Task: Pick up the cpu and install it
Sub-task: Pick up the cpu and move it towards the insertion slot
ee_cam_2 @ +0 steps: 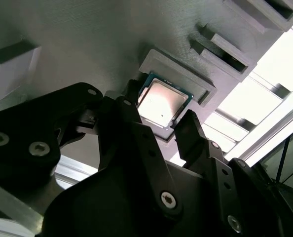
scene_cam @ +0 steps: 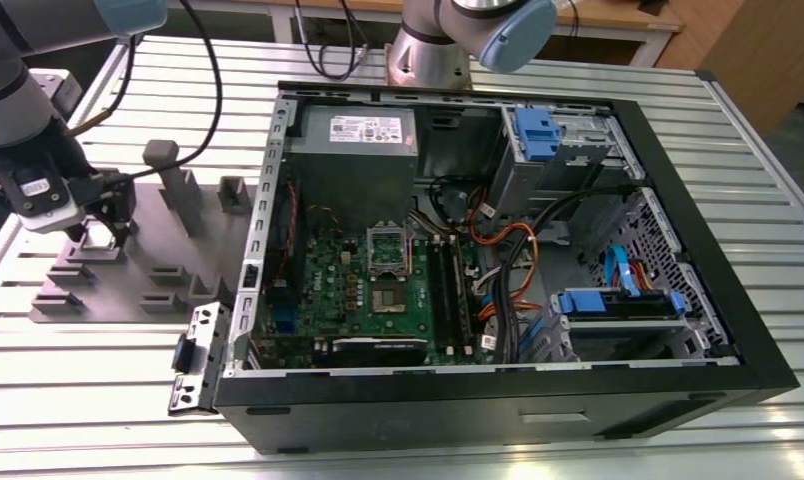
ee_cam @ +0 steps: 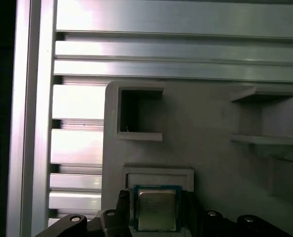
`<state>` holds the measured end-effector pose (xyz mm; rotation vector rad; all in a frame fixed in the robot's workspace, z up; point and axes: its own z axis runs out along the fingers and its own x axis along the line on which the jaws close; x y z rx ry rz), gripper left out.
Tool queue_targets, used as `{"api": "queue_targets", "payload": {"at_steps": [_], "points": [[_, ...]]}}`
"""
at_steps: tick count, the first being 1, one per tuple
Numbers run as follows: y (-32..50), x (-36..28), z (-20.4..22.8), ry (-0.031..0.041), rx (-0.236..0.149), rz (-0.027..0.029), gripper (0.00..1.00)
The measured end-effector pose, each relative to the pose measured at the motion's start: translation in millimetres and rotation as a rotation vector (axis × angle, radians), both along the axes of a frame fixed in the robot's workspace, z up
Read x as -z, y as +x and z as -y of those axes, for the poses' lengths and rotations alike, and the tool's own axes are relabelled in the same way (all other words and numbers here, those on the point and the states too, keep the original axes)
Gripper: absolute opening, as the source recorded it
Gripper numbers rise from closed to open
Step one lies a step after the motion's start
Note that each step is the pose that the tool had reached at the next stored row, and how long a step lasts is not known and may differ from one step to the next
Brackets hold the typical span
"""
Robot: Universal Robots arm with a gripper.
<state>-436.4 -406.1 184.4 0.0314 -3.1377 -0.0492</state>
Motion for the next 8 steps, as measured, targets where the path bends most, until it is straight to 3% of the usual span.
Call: {"api": "queue_targets", "payload": {"at_steps": [8], "points": [[-1.1, -0.1, -0.1, -0.0002, -0.005, 0.0007, 0.56]]}}
